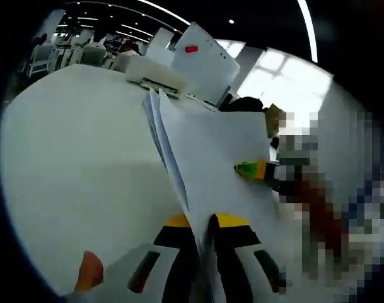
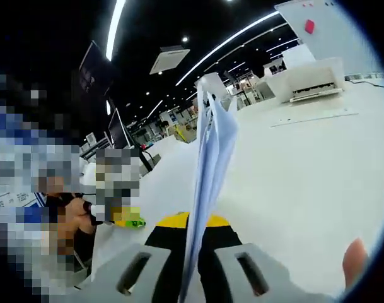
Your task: Organize the stack of printing papers by aligning and flattening the scattered papers on the table
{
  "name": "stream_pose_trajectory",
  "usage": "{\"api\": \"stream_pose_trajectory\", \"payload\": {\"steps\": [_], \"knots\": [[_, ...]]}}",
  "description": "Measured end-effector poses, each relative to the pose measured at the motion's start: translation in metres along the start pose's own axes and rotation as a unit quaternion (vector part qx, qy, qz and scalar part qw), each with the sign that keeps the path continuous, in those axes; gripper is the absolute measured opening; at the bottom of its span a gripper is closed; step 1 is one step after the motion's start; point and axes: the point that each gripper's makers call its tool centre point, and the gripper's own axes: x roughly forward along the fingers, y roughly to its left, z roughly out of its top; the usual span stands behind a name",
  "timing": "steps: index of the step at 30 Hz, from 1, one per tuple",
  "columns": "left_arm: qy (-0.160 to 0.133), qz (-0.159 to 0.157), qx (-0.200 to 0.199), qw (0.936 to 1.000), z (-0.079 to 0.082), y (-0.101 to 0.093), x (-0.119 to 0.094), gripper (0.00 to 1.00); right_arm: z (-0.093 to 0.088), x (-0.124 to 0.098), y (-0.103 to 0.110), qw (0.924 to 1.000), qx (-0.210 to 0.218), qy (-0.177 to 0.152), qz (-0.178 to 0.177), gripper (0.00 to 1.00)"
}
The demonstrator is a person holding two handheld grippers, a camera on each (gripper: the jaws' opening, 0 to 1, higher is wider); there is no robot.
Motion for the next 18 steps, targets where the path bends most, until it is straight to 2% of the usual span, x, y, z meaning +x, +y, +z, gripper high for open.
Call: {"api": "stream_pose_trajectory", "payload": {"steps": [3, 5, 7, 8, 14, 15, 18], "knots": [[-0.004, 0.007, 0.008, 0.9999, 0.001, 0.004, 0.000, 0.24, 0.000, -0.001, -0.004, 0.9999, -0.014, 0.000, -0.005, 0.04], [-0.012, 0.016, 0.013, 0.9997, 0.002, 0.008, 0.000, 0.27, 0.010, -0.002, -0.009, 0.9977, -0.060, -0.027, -0.017, 0.09], [-0.016, 0.023, 0.020, 0.9994, 0.003, 0.012, -0.001, 0.27, 0.018, -0.004, -0.010, 0.9939, -0.091, -0.057, -0.024, 0.19], [-0.019, 0.026, 0.022, 0.9993, 0.004, 0.013, -0.002, 0.28, 0.019, -0.004, -0.011, 0.9925, -0.103, -0.060, -0.025, 0.21], [-0.043, 0.041, 0.030, 0.9978, 0.012, 0.020, -0.006, 0.30, 0.021, -0.004, -0.020, 0.9922, -0.103, -0.061, -0.035, 0.32], [-0.051, 0.044, 0.031, 0.9973, 0.014, 0.022, -0.008, 0.30, 0.025, -0.004, -0.023, 0.9910, -0.106, -0.071, -0.040, 0.36], [-0.078, 0.048, 0.031, 0.9953, 0.023, 0.025, -0.012, 0.30, 0.036, -0.005, -0.030, 0.9871, -0.112, -0.103, -0.050, 0.38]]}}
